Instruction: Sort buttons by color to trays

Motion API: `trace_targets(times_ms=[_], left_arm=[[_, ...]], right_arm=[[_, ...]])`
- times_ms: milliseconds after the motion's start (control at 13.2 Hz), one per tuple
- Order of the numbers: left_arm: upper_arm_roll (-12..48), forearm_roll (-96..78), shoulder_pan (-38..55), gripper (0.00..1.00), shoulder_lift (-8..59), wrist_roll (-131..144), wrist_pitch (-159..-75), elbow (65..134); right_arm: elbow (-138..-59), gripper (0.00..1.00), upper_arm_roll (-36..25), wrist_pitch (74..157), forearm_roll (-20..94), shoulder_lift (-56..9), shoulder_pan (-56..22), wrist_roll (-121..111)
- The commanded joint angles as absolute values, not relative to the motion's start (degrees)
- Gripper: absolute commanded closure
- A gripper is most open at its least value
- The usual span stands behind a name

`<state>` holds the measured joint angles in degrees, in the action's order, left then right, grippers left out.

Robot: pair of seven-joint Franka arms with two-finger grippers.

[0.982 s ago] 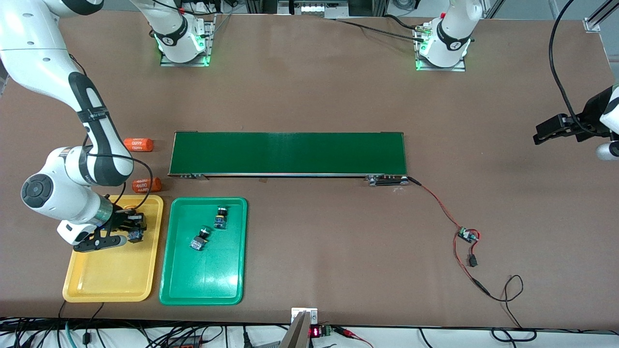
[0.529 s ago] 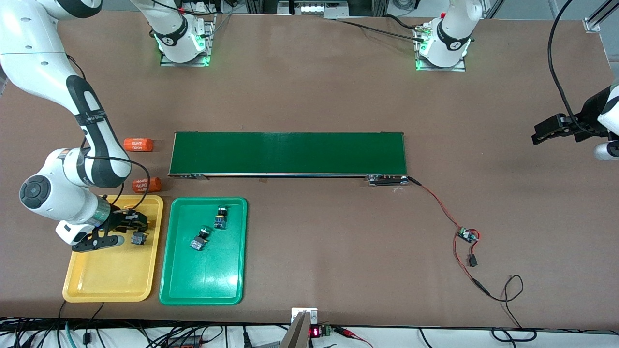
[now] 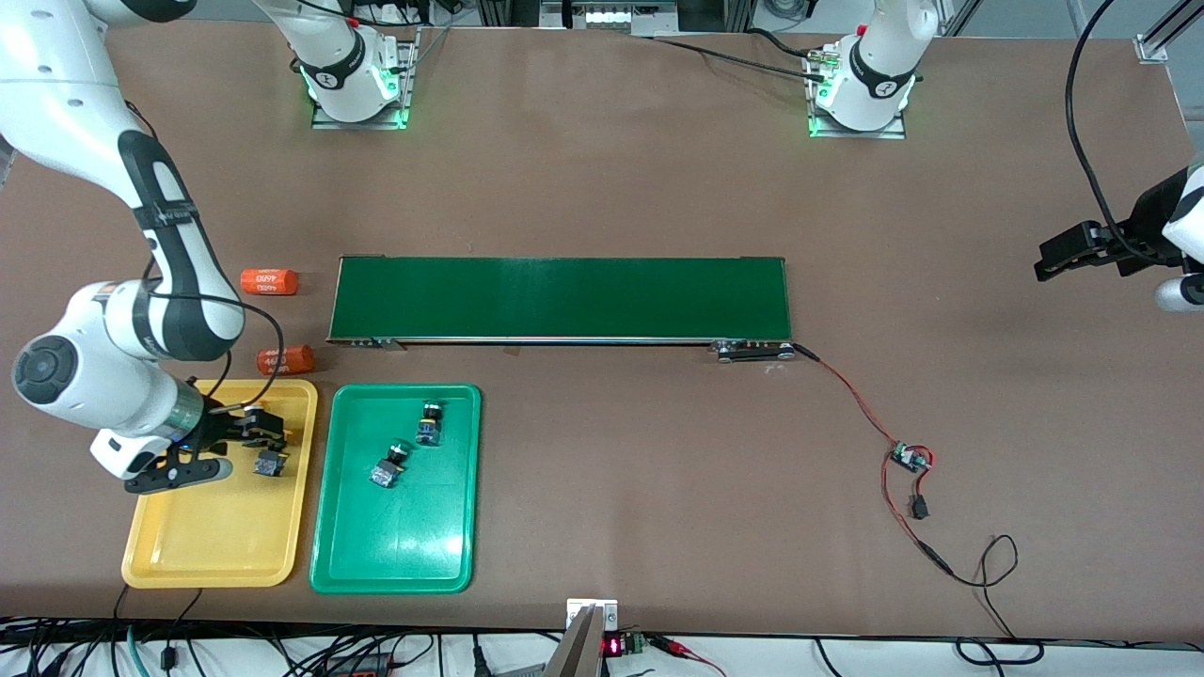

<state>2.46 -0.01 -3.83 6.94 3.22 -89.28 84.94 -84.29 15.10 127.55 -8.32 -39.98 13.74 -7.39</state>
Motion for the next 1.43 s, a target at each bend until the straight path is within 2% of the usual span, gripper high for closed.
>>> trace_targets(times_ms=[0,227,453,831,1208,1359], left_arm=[[2.64,0.7,-3.87,0.0,5.71,2.72,-89.03,85.69],[2.64,0.79,-3.87,0.0,5.71,2.72,-89.3,85.69],[2.64,0.79,-3.87,0.0,5.71,2.72,-89.38,85.69],[2.64,0.7,-3.87,0.0,5.71,2.72,-89.65,85.69],[2.64,0.7,-3.87,0.0,5.63,2.72,-89.56,85.78],[2.72,0.7,-3.87,0.0,5.63,2.72,-89.56,85.78]], right_arm=[[-86.66,0.0,16.17,118.17,-7.29,-31.84,12.14,-1.16],[-87.27,0.0,17.57,105.25,-7.21,-23.14,11.69,1.05],[-88.24,0.0,17.75,95.83,-6.68,-16.11,11.6,3.85],[-88.51,0.0,19.86,84.22,-5.19,-11.34,11.51,9.58],[-88.33,0.0,20.57,87.79,-2.64,-10.81,11.95,9.49],[-90.07,0.0,17.77,89.21,0.34,-8.71,11.08,8.44]])
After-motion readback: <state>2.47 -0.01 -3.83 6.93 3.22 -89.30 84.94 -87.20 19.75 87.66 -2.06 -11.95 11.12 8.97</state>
